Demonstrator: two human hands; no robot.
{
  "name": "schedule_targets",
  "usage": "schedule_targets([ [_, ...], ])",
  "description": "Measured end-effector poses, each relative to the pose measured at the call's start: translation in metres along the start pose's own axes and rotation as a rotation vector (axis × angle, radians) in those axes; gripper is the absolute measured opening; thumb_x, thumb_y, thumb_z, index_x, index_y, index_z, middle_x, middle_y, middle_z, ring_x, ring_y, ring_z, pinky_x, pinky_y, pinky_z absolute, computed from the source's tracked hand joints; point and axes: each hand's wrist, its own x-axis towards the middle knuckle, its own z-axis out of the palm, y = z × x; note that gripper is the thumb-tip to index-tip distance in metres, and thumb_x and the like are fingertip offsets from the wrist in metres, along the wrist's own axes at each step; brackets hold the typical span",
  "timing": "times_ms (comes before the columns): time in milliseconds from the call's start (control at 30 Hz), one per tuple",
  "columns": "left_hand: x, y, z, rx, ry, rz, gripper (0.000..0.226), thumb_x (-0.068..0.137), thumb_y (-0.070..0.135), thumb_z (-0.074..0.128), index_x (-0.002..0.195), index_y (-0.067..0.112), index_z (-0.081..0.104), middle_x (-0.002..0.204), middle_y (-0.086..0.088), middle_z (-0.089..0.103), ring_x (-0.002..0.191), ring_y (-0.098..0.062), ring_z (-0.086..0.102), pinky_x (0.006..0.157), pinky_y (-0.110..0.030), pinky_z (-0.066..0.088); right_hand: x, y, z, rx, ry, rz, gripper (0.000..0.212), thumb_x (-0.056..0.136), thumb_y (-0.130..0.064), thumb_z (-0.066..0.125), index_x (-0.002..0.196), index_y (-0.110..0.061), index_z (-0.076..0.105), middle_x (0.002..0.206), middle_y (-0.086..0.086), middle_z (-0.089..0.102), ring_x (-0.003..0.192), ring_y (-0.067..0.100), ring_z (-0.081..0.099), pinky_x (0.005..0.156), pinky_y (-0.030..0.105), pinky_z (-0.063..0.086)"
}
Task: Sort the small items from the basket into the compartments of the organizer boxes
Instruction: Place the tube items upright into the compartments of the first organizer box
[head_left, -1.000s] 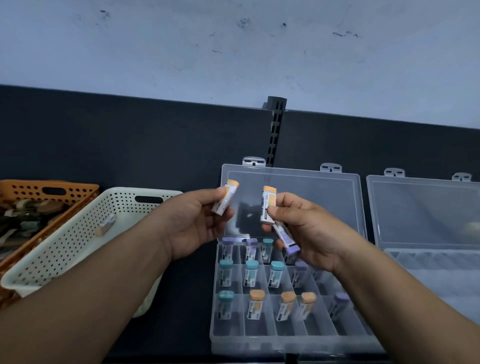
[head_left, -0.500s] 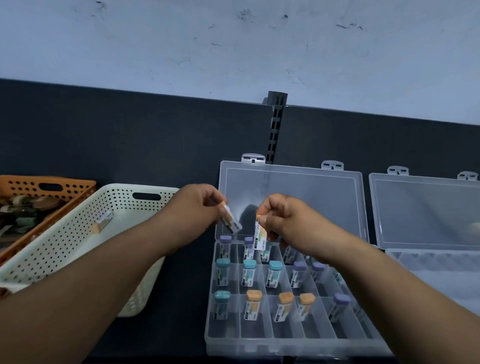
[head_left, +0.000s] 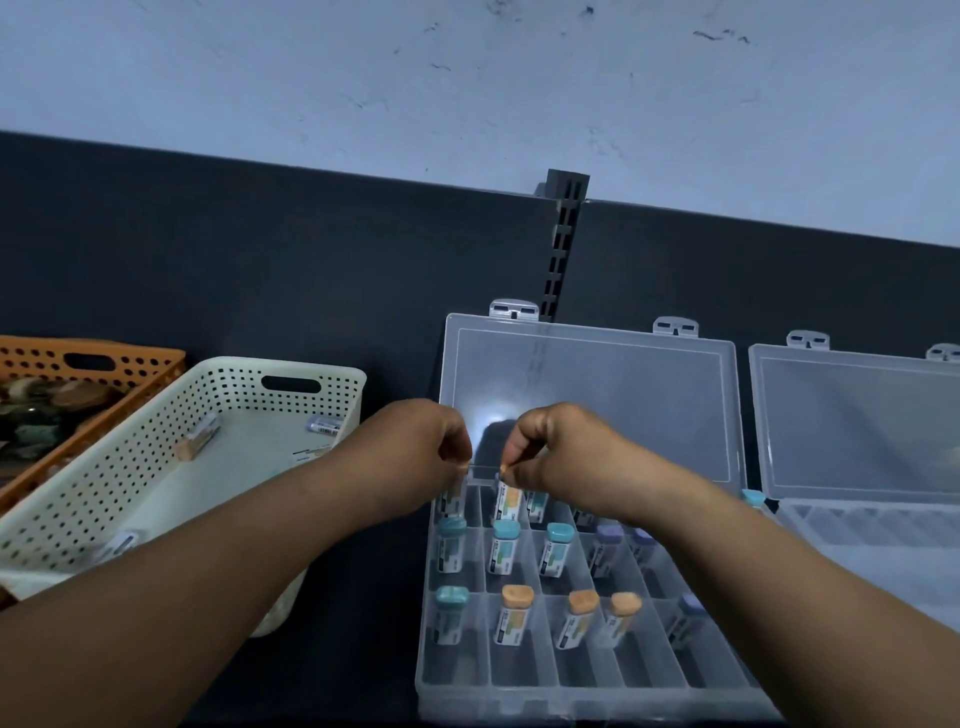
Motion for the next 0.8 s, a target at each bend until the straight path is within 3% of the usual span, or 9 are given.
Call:
schedule_targets([
  [300, 0.003, -0.007, 0.01, 0.011, -0.018, -0.014, 0.011, 0.084, 0.018, 0.066, 0.08, 0.028, 0.065, 0.072, 0.016, 0.056, 0.074, -0.004, 0.056, 0.064, -0.017, 0.041, 0.004, 0.001, 0.002, -0.064, 0.007, -0.007, 0.011, 0.082, -0.013, 0.073, 0.074, -0.02, 0.069, 0.08, 0.0, 0.07, 0.078, 0.019, 0.067, 0.073, 0.031, 0.057],
  [567, 0.001, -0.008, 0.015, 0.045, -0.06, -0.021, 0.009, 0.085, 0.021, 0.065, 0.09, 0.023, 0.072, 0.089, 0.008, 0.068, 0.085, -0.009, 0.063, 0.078, -0.024, 0.051, 0.005, 0.006, 0.015, -0.125, -0.082, 0.03, 0.011, 0.085, -0.014, 0.071, 0.076, -0.02, 0.07, 0.081, -0.002, 0.068, 0.074, 0.013, 0.065, 0.062, 0.02, 0.051],
  [800, 0.0, -0.01, 0.02, 0.035, -0.103, -0.041, 0.009, 0.083, 0.021, 0.068, 0.09, 0.021, 0.073, 0.089, 0.008, 0.069, 0.085, -0.009, 0.063, 0.08, -0.025, 0.052, 0.007, 0.011, 0.017, -0.138, -0.138, 0.044, 0.011, 0.083, -0.014, 0.072, 0.076, -0.022, 0.071, 0.084, -0.003, 0.071, 0.08, 0.012, 0.065, 0.072, 0.024, 0.054],
])
